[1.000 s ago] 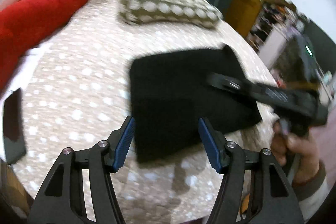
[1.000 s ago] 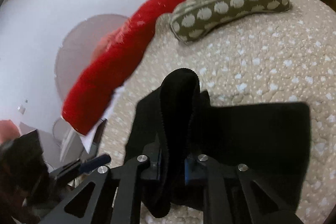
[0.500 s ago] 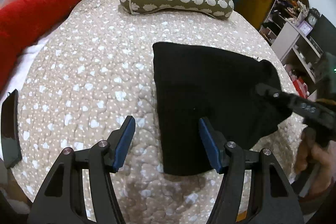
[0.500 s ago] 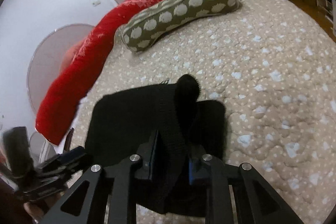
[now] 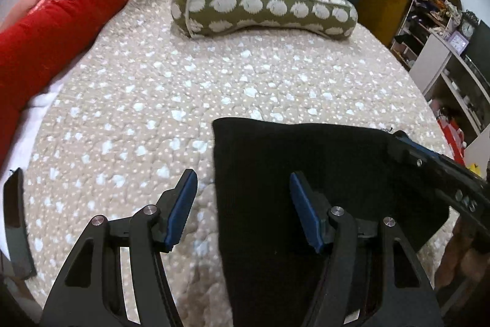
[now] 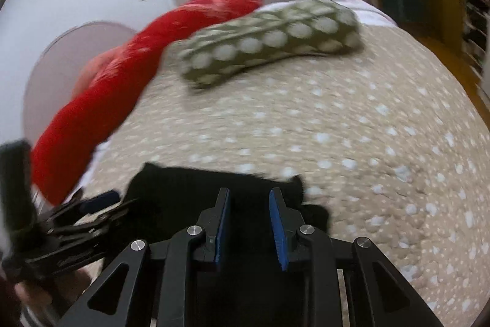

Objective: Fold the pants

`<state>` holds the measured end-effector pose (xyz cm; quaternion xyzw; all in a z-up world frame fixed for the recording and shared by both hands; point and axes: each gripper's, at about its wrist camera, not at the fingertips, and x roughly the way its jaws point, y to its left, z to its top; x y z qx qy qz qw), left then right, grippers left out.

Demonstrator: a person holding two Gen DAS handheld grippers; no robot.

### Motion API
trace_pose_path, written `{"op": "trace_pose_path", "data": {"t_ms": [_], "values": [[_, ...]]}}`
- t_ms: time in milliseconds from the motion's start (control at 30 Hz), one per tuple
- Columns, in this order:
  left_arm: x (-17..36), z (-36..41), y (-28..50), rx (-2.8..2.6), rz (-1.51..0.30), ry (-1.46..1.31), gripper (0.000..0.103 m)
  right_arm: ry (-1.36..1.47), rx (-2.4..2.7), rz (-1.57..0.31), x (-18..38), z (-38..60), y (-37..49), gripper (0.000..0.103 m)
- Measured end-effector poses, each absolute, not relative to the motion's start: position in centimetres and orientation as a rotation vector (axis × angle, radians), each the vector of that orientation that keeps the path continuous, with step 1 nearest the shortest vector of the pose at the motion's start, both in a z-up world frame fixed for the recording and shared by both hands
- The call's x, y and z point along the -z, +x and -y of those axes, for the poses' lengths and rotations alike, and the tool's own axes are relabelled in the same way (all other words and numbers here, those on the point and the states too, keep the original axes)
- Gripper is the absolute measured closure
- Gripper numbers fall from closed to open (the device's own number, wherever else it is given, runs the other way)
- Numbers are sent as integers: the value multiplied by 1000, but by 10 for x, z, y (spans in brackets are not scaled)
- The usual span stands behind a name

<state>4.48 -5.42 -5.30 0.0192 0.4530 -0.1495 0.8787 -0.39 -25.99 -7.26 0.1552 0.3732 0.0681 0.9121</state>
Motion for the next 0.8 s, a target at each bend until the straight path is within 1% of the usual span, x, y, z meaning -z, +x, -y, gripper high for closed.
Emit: {"op": "trace_pose_path", "data": {"t_ms": [100,133,267,333,533,800], "values": [[59,57,50,303,-951,25,30,369,-120,-809,93,275,5,80],[60,57,51,302,-950,17,28,387,-124,-806,98,279,6,80],[61,55,51,301,-958,0,28,406,-120,-810,94,283,3,80],[57,56,47,294,-946,22,28,401,-128,-801,82,282,-6,79],[49,52,34,284,-938,18,28,284,-204,-791,58,251,-38,79],[42,53,12,293,-921,11,28,239,-187,-808,65,246,-62,76]]}}
